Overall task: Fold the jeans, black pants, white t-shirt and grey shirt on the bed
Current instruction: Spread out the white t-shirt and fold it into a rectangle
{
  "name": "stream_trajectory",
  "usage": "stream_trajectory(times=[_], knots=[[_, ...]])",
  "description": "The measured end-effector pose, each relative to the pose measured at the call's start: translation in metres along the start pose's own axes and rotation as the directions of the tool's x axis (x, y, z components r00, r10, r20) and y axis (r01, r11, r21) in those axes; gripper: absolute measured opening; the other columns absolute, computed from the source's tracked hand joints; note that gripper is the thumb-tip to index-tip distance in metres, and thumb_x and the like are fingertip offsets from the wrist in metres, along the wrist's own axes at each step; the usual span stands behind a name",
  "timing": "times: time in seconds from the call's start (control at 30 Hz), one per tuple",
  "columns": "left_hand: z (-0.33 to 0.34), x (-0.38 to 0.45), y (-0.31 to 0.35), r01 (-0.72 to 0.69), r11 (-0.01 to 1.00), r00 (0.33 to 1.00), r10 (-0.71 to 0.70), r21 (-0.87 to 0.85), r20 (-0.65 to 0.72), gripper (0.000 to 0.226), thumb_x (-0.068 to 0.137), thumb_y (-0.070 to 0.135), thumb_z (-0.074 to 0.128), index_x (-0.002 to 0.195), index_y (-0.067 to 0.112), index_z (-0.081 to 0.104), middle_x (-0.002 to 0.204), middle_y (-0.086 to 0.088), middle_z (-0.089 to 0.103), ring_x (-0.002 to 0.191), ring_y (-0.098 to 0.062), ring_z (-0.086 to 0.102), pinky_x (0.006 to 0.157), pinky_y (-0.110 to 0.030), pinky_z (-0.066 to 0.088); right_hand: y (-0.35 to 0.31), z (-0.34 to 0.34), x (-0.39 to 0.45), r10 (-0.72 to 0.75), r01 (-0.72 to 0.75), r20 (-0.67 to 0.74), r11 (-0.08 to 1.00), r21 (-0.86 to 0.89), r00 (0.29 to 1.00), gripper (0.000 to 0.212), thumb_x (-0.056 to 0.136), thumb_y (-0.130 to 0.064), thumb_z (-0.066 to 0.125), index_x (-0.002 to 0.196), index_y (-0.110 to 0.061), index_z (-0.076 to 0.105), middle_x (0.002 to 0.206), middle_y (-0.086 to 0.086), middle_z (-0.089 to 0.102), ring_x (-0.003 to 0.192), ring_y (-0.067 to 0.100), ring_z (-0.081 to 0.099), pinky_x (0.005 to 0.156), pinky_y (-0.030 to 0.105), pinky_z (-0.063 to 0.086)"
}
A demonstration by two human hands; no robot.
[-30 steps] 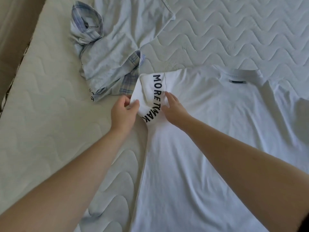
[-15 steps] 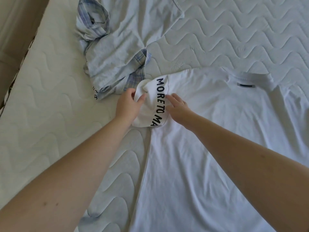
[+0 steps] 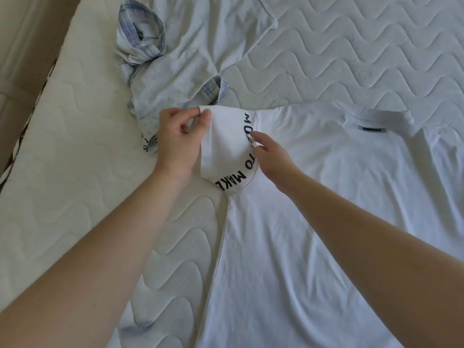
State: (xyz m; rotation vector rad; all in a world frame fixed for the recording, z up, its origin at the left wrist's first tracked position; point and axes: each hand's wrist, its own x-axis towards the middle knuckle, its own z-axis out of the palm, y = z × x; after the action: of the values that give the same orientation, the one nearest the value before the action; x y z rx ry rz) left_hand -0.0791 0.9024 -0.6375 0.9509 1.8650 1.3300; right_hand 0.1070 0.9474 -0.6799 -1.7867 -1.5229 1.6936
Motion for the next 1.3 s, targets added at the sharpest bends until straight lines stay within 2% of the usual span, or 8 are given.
stream_trajectory(times=[0.2,0.4,0.57,0.8,1.0,1.13,1.2,1.3], knots=[[-0.008,0.011,-0.022,0.131,0.991,0.989,-0.13,-0.005,0.075,0.012,0.097,0.016,0.056,0.105,0.022,0.061,0.092,0.011,0.065,0.082,0.003,0.06,0.08,-0.02,0.046,-0.004,0.013,-0.007,-0.002,0.005,0.089,1.0,-0.03,0.996,0.053,0.097,-0.015,0.042,0.143,-0.043,0.041,0.137,-0.001,0.05,0.088,-0.003,0.053,0.063,0.011,0.042],[-0.014,0.026,-0.052,0.162,0.955,0.965,-0.206,0.249,0.161,0.09,0.088,0.014,0.066,0.154,0.029,0.007,0.132,0.021,0.043,0.091,0.006,0.058,0.074,-0.008,0.046,0.008,0.016,-0.012,-0.07,0.074,0.035,0.992,-0.101,0.997,0.063,0.093,-0.013,0.039,0.149,-0.04,0.03,0.155,-0.008,0.033,0.133,0.014,0.039,0.091,0.021,0.04],[-0.008,0.007,-0.072,0.387,0.911,0.898,-0.408,0.145,0.166,0.06,0.083,0.038,0.074,0.133,0.018,0.049,0.117,0.008,0.064,0.105,-0.01,0.063,0.081,-0.021,0.048,0.021,0.022,-0.021,-0.172,0.167,0.002,0.958,-0.231,0.985,0.063,0.094,-0.008,0.038,0.152,-0.03,0.029,0.155,-0.006,0.032,0.143,0.015,0.026,0.114,0.033,0.028],[-0.015,-0.017,-0.081,0.254,0.915,0.918,-0.33,0.314,0.219,0.013,0.083,0.03,0.076,0.089,0.029,0.065,0.08,0.015,0.066,0.065,0.007,0.061,0.061,-0.017,0.045,0.041,0.025,-0.031,-0.184,0.16,-0.055,0.941,-0.297,0.981,0.057,0.094,-0.009,0.041,0.149,-0.024,0.035,0.151,-0.003,0.038,0.141,0.016,0.029,0.115,0.034,0.027],[-0.02,-0.017,-0.069,0.386,0.919,0.916,-0.372,-0.078,0.151,0.015,0.094,0.04,0.059,0.097,0.026,0.066,0.094,0.005,0.073,0.081,-0.012,0.071,0.066,-0.029,0.057,0.045,0.041,-0.045,-0.338,0.278,-0.138,0.9,-0.335,0.931,0.036,0.094,-0.016,0.051,0.13,-0.022,0.055,0.125,-0.003,0.056,0.118,0.019,0.046,0.103,0.034,0.038],[-0.015,-0.017,-0.072,0.587,0.803,0.809,-0.585,-0.098,0.049,0.035,0.095,0.051,0.051,0.086,0.018,0.056,0.071,-0.002,0.06,0.045,-0.011,0.053,0.042,-0.021,0.04,0.05,0.046,-0.046,-0.232,0.196,-0.105,0.941,-0.276,0.967,0.039,0.098,-0.016,0.043,0.135,-0.025,0.051,0.133,-0.006,0.054,0.125,0.015,0.045,0.104,0.031,0.039],[-0.017,-0.023,-0.074,0.7,0.711,0.713,-0.691,-0.07,0.119,0.052,0.086,0.067,0.054,0.093,0.016,0.062,0.084,-0.001,0.066,0.064,-0.014,0.063,0.06,-0.027,0.051,0.054,0.045,-0.045,-0.189,0.165,-0.083,0.958,-0.234,0.978,0.042,0.098,-0.016,0.039,0.138,-0.027,0.047,0.137,-0.009,0.053,0.128,0.012,0.045,0.099,0.025,0.038],[-0.018,-0.041,-0.077,0.656,0.749,0.712,-0.656,0.095,0.252,0.079,0.074,0.075,0.059,0.13,0.02,0.058,0.126,0.003,0.064,0.115,-0.017,0.06,0.102,-0.038,0.046,0.056,0.042,-0.046,-0.182,0.162,-0.074,0.961,-0.223,0.981,0.05,0.094,-0.008,0.036,0.137,-0.03,0.047,0.136,-0.011,0.054,0.127,0.009,0.045,0.093,0.02,0.036]])
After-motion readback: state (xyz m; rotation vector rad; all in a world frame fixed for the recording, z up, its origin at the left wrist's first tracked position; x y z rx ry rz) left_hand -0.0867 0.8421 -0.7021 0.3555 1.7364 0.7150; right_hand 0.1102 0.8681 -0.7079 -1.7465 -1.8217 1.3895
